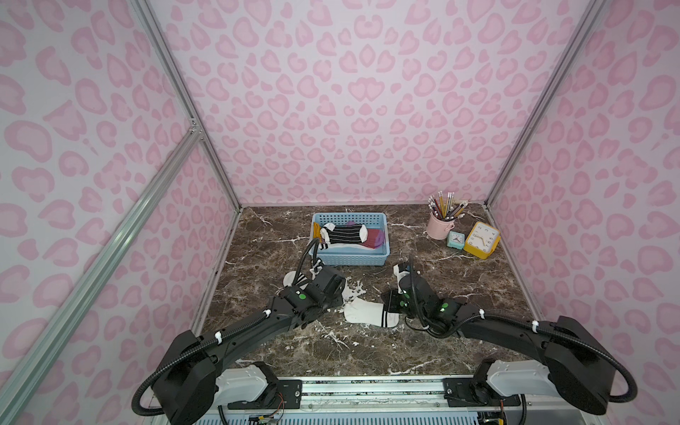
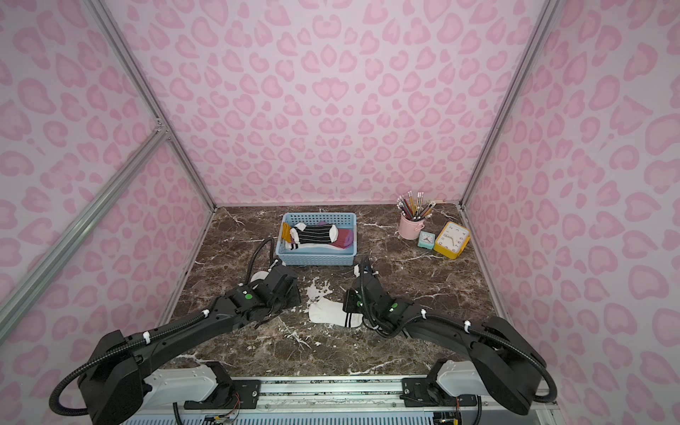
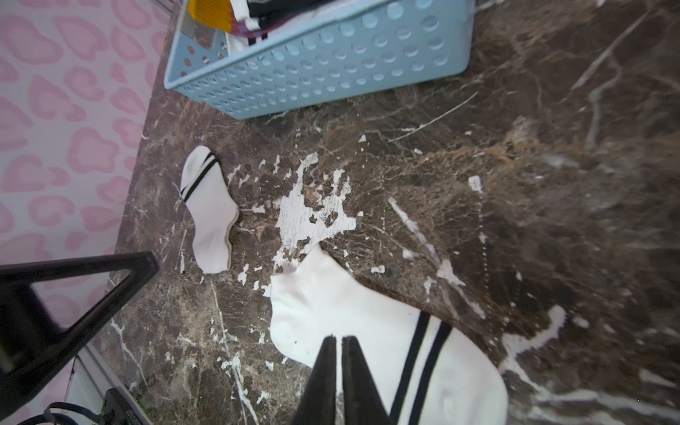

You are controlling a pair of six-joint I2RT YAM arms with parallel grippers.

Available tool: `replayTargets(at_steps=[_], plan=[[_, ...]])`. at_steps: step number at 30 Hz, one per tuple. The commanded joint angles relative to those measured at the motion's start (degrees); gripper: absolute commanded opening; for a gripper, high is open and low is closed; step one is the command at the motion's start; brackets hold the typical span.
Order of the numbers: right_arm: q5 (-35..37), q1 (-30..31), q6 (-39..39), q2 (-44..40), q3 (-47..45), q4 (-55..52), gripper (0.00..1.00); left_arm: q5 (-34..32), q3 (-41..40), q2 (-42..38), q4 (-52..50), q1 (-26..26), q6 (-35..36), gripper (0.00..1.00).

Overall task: Place the socks together as a pair
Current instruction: Adjust the sock at the center of the board, then pick up the sock from the center of the board.

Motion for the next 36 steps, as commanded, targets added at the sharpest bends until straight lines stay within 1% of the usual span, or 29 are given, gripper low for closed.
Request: replayTargets(at_steps=[1,3,4,6,10,13,16,24,27,29,30,33,36], plan=[[4.65,-1.11,-0.09,-6.64,-3.30,-4.35,0.13,-2.05,0.50,2.80,-2.59,3.39,3.28,0.34],[6.01,-1.84,-0.24,-12.03,-6.22,-4.96,0.14,-1.46,0.32,4.37,-1.42,5.04,3.69,0.35],[6.29,-2.47,-0.25,-15.02,-7.55,-5.44,0.15,-1.54,0.49,5.23,-0.78,5.44,4.05,0.41],[5.91,-4.04,-0.33,-20.08,-9.62,-6.51,0.17,-1.91,1.16,7.09,-0.01,5.91,4.36,0.45],[5.11,-7.05,-0.84,-27.42,-11.45,-9.78,0.19,-2.02,3.52,11.72,0.10,6.10,5.14,0.47],[5.13,-8.12,-1.29,-29.69,-11.96,-11.10,0.19,-3.06,3.93,13.74,0.40,6.08,5.41,0.46],[5.06,-8.62,-1.29,-30.19,-12.14,-11.74,0.20,-4.30,4.02,15.74,0.19,6.10,5.87,0.44],[4.62,-8.97,-1.41,-30.27,-12.21,-12.01,0.20,-4.07,3.62,19.24,1.97,6.10,7.05,0.40],[4.25,-8.97,-1.31,-30.18,-12.48,-11.82,0.20,-4.06,3.22,20.04,2.50,6.10,7.27,0.37],[3.77,-8.95,-1.23,-30.20,-12.57,-11.58,0.20,-4.11,2.98,20.41,2.63,6.10,7.34,0.37],[3.55,-8.95,-1.12,-30.28,-12.70,-11.32,0.20,-4.00,2.73,20.45,2.91,6.10,7.33,0.33],[2.80,-8.98,-0.63,-30.27,-13.10,-10.38,0.20,-3.78,2.29,20.20,3.27,6.10,7.33,0.25],[1.84,-8.93,-0.51,-29.80,-13.03,-9.70,0.20,-4.20,2.21,18.81,2.29,6.10,7.53,0.12]])
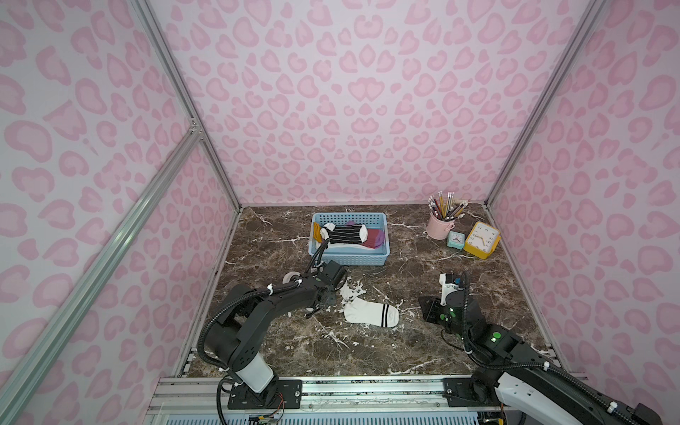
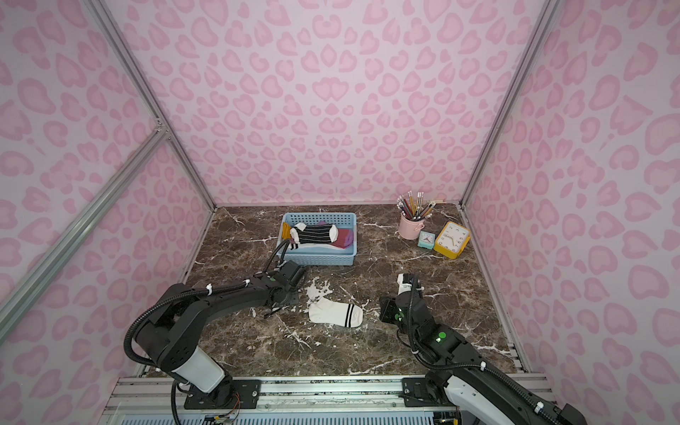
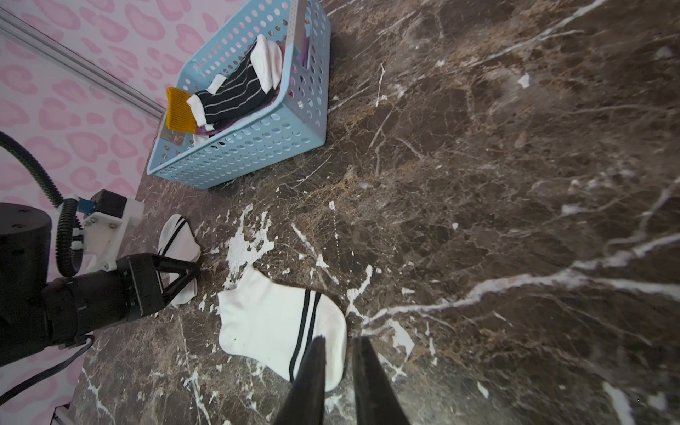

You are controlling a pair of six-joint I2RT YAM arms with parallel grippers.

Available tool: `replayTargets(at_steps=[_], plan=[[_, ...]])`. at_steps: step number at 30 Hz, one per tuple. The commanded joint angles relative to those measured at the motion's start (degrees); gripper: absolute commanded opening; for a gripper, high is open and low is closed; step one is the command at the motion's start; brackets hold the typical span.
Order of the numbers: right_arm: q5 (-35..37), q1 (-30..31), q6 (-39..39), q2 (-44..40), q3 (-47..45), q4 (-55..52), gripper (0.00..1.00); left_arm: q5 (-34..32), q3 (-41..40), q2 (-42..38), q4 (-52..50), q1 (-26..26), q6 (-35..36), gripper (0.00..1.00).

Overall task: Place the socks together as a pair
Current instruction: Pick up the sock from the center of the board, then flatten out the sock.

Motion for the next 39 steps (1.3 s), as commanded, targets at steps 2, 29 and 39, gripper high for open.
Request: replayTargets(at_steps=[2,29,39], plan=[[-1.59,-0.05,0.24,0.78,0.43,2.76,0.20,-0.53,-0.21,-2.64,-1.43,0.03,0.55,0.05],[1.56,-1.00,0.17,3.72,4.72,3.34,0.23,27.25,14.67,-17.47,1.60,-20.60,1.22,0.03],[2.97,-1.89,0.03,-1.83,4.57,-1.93,0.24,26.71,15.40,-18.49,3.32,-27.65,-2.67,0.03]])
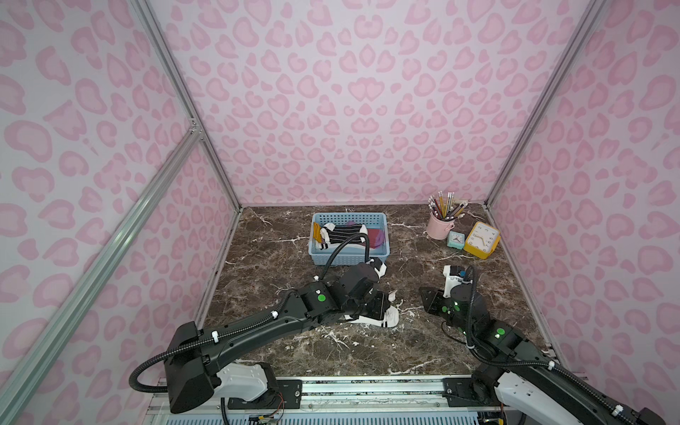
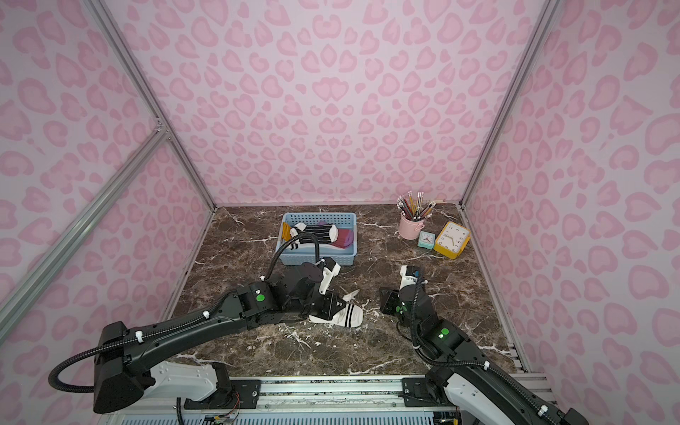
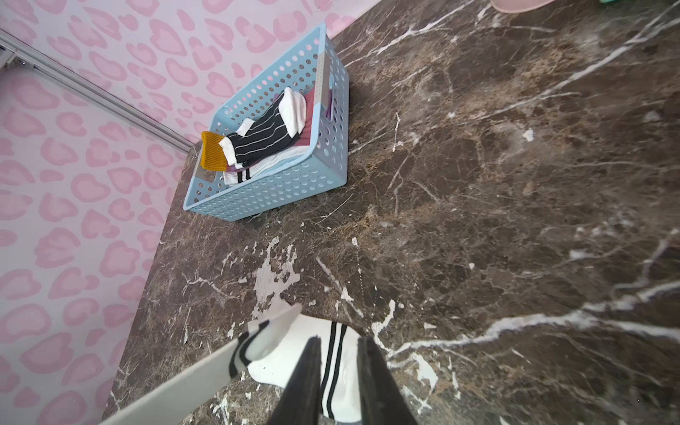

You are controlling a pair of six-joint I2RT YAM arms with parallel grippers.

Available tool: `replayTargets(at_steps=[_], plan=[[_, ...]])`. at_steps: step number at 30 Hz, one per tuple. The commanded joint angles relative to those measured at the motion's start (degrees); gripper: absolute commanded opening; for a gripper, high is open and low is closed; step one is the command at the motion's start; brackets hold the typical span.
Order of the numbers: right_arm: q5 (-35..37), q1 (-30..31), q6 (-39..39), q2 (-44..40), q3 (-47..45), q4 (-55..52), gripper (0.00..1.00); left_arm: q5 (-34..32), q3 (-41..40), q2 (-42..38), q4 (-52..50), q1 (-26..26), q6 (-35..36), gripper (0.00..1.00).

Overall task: Place the socks together as a pair
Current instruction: Flatten out the sock.

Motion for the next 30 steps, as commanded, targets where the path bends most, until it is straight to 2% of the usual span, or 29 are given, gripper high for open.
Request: replayTargets(at_steps=[1,7,10,16,20,25,30], plan=[[1.71,-0.18,-0.03,-1.27,0.69,-2.43,0.24,-0.12,0.14,-0.39,4.02,-1.84,-2.47,0.03],[1.25,-0.73,0.03,-1.85,0.85,-3.00,0.27,-2.40,-7.22,-0.39,7.78,-2.00,-5.30,0.04],[0.35,-0.73,0.33,-0.68,0.39,-1.92,0.28,-0.22,-10.78,2.77,12.00,-1.16,-5.97,0.04],[-1.49,-0.68,0.54,2.78,0.29,0.29,0.32,-0.92,-9.80,8.54,11.73,2.83,-3.60,0.03],[-2.68,-0.73,0.44,4.94,0.29,1.41,0.38,-1.13,-7.95,9.59,9.97,4.86,-0.95,0.06],[-4.71,-0.73,0.52,7.87,0.33,2.62,0.39,-0.83,-9.57,9.71,10.01,7.09,0.70,0.07],[-6.16,-0.62,0.35,9.70,0.50,3.07,0.40,-0.76,-10.57,10.44,10.20,9.16,2.53,0.12]])
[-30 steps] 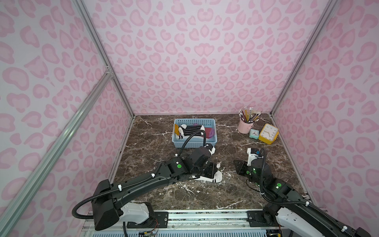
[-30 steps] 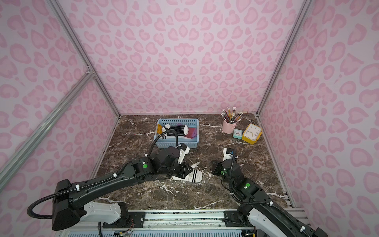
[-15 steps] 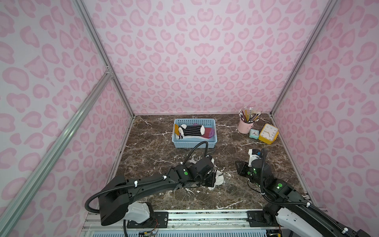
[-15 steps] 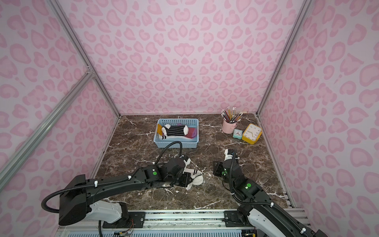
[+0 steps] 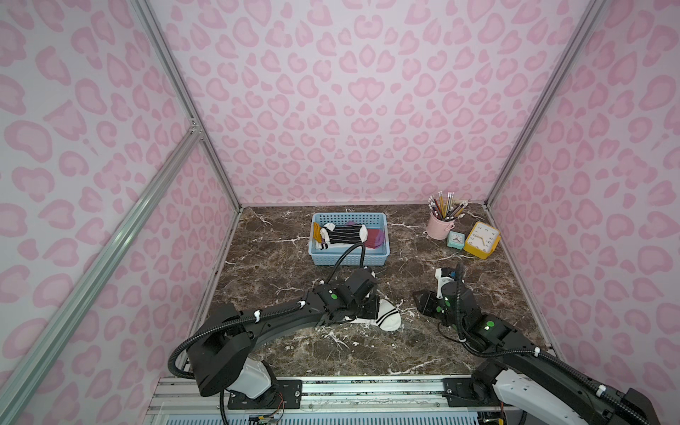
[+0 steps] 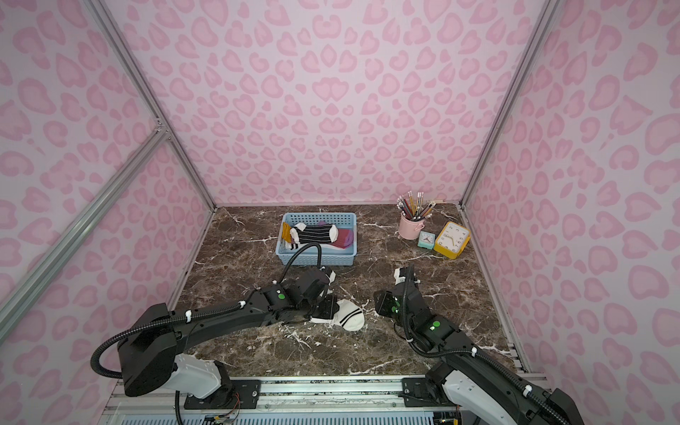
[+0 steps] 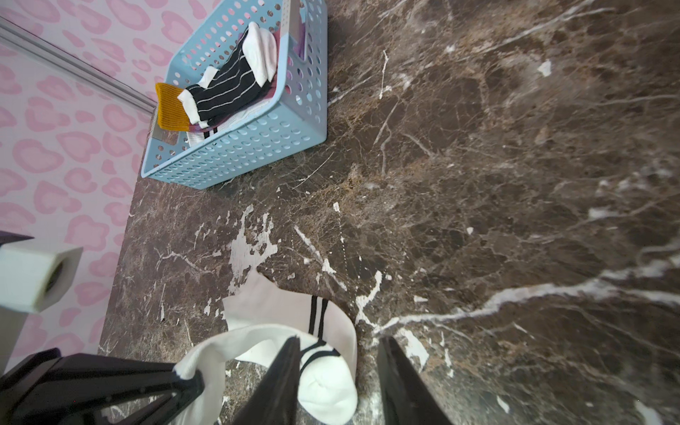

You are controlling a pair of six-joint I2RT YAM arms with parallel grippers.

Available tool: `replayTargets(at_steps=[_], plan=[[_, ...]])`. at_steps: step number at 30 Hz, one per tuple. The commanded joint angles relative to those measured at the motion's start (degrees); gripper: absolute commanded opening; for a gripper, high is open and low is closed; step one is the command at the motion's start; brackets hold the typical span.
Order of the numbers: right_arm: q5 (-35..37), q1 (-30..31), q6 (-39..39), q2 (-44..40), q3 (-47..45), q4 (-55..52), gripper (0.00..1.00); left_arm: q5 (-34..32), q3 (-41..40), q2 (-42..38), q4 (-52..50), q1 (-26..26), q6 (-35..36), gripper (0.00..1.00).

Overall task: Place the socks together as a pair
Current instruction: Flatten out the sock.

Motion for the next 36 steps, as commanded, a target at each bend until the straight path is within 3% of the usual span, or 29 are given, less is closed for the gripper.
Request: replayTargets(at_steps=[1,9,15,23,36], plan=[[-1.65,0.06,-0.19,1.07,0.54,1.78,0.41,0.14,-0.23,0.70,1.97,1.87,2.44,0.13],[-3.02,1.10,-0.07,4.60,0.97,1.24,0.41,0.55,3.78,5.34,1.79,6.23,6.77,0.34],[-3.41,3.75,1.99,5.17,-0.41,2.41,0.42,-1.27,7.26,9.87,0.54,8.54,9.56,0.35],[-3.36,11.70,7.94,9.12,-3.19,8.31,0.42,-3.52,10.23,13.68,-0.98,9.42,11.54,0.35],[-5.91,13.15,12.15,14.75,-5.53,12.07,0.44,-7.47,10.71,15.74,-0.22,9.51,12.45,0.26]])
